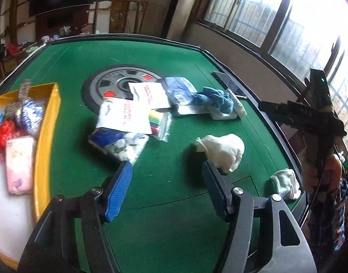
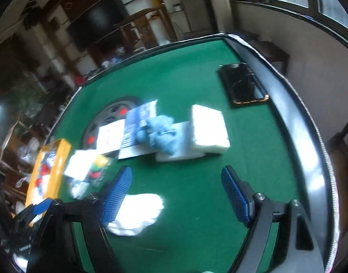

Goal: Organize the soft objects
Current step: 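Move both tools back over the table toward the white towel, then grasp the white towel with the left tool while the right tool grasps the blue towel bundle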

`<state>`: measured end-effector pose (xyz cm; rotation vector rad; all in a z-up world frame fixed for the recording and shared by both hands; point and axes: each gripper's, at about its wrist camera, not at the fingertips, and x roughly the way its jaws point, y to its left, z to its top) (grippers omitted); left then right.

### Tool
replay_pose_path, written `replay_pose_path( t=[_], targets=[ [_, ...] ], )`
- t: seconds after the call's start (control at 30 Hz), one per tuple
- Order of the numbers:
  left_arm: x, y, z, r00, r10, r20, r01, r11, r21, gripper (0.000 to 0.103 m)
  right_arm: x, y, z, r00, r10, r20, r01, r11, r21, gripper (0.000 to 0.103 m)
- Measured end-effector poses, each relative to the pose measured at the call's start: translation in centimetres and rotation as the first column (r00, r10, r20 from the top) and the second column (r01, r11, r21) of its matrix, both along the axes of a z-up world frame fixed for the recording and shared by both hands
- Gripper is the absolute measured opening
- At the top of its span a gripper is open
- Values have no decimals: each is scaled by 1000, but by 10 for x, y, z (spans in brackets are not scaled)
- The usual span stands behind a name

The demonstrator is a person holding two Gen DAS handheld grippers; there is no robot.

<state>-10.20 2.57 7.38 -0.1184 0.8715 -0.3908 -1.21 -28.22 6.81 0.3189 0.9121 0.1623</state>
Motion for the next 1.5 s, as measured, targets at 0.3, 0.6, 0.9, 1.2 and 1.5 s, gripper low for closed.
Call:
replay_pose_path(
  t=[0.3,0.6,0.9,1.2,1.5],
  targets=[
    [38,-94,-16,979,-203,-19,204,976,80,63,57,-17,-19,995,-50,-88,46,998,-49,77],
    [60,-142,-48,969,-242,-53,248,952,178,72,64,-16,-9,999,-38,-37,40,998,46,77],
    [53,-104,-34,981,-188,-41,190,980,50,26,76,39,-3,990,137,-18,-138,986,-90,77],
    [7,10,16,997,-37,69,45,992,-117,26,94,72,-27,977,178,-114,-201,952,-233,76],
    [-26,179,17,942,332,57,-330,943,-46,26,90,74,-29,980,141,-143,-175,947,-268,29]
  ],
)
